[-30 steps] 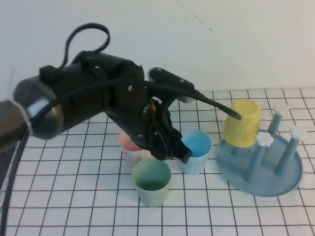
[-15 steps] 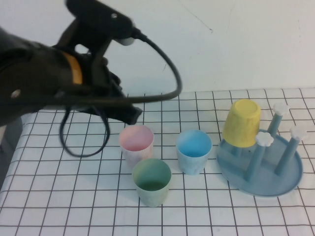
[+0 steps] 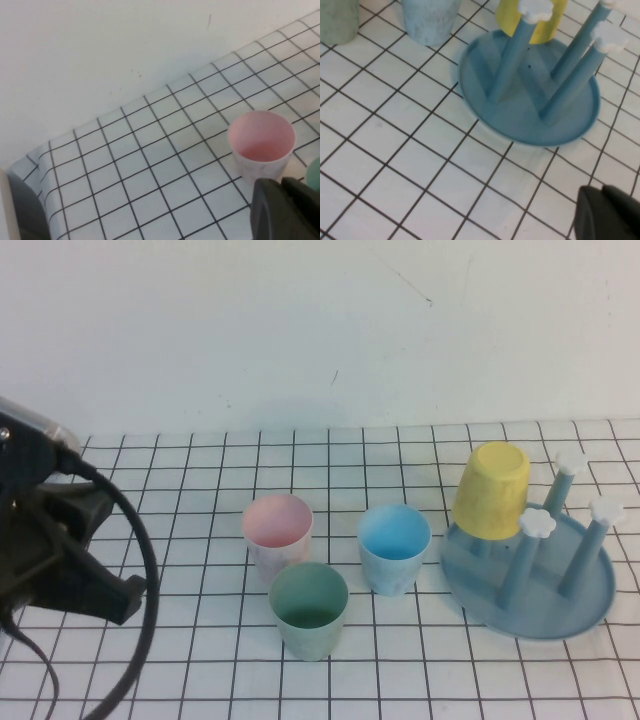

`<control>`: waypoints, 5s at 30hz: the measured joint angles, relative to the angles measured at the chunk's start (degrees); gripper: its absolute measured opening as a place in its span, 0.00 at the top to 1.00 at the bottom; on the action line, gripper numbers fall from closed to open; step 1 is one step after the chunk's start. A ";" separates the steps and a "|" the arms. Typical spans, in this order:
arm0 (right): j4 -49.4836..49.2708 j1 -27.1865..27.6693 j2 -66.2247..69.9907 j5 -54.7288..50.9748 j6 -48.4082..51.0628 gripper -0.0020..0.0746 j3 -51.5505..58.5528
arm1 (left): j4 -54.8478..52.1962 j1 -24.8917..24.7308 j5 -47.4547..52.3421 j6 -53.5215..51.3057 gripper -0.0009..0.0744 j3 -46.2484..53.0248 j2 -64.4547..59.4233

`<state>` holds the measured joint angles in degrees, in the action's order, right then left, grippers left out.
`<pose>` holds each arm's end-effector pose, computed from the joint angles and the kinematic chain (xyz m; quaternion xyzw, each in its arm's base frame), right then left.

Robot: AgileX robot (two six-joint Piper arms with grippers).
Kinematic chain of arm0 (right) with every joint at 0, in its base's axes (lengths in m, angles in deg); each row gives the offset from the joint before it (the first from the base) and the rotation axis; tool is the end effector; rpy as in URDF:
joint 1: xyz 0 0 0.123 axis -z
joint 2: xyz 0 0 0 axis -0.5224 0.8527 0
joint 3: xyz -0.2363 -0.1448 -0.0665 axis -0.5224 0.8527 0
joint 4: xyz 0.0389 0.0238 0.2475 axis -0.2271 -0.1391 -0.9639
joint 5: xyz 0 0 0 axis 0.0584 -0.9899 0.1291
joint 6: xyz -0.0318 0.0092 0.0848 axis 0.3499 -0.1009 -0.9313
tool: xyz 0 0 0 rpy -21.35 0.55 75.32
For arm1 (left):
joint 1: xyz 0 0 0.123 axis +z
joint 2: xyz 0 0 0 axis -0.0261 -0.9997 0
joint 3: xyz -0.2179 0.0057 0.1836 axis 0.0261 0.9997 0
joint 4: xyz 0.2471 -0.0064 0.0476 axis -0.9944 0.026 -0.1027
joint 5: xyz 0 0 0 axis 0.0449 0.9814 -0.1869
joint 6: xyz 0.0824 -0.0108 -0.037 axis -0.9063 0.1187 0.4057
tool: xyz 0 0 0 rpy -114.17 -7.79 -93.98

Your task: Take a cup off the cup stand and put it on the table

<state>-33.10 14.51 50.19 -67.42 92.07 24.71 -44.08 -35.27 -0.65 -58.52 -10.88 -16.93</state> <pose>0.0924 0.0320 0.2628 -0.2737 0.8394 0.0137 0.4693 0.1548 -0.0846 0.3454 0.2054 0.8163 -0.0492 0.5376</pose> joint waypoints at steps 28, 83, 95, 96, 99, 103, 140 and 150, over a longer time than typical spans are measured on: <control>-1.15 0.00 0.00 -6.29 -0.13 0.97 0.51 | -5.65 0.00 0.23 5.80 0.99 1.38 1.51; -1.50 0.00 0.00 -6.32 -0.35 0.97 0.51 | 36.88 38.43 -12.18 -17.98 0.99 45.32 49.92; -1.50 0.00 0.00 -6.32 -0.35 0.97 0.51 | 34.42 33.82 -12.09 -18.36 0.99 45.32 49.92; -1.50 0.00 0.00 -6.32 -0.35 0.97 0.51 | 33.97 33.82 -12.09 -18.36 0.99 45.32 49.92; -1.50 0.00 0.00 -6.32 -0.35 0.97 0.51 | 33.71 33.82 -12.09 -19.01 0.99 45.32 49.92; -1.50 0.00 0.00 -6.32 -0.35 0.97 0.51 | 33.25 33.82 -12.09 -20.04 0.99 45.32 49.95; 5.51 4.32 -14.62 13.25 -5.69 0.97 17.45 | 33.25 33.82 -11.65 -20.89 0.99 45.32 49.95; 5.28 14.21 -29.43 14.68 -9.60 0.97 25.09 | 33.25 33.82 -11.56 -20.89 0.99 45.22 50.05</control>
<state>-27.83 28.72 20.76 -52.74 82.47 49.79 -10.83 -1.45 -12.21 -79.40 34.34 33.12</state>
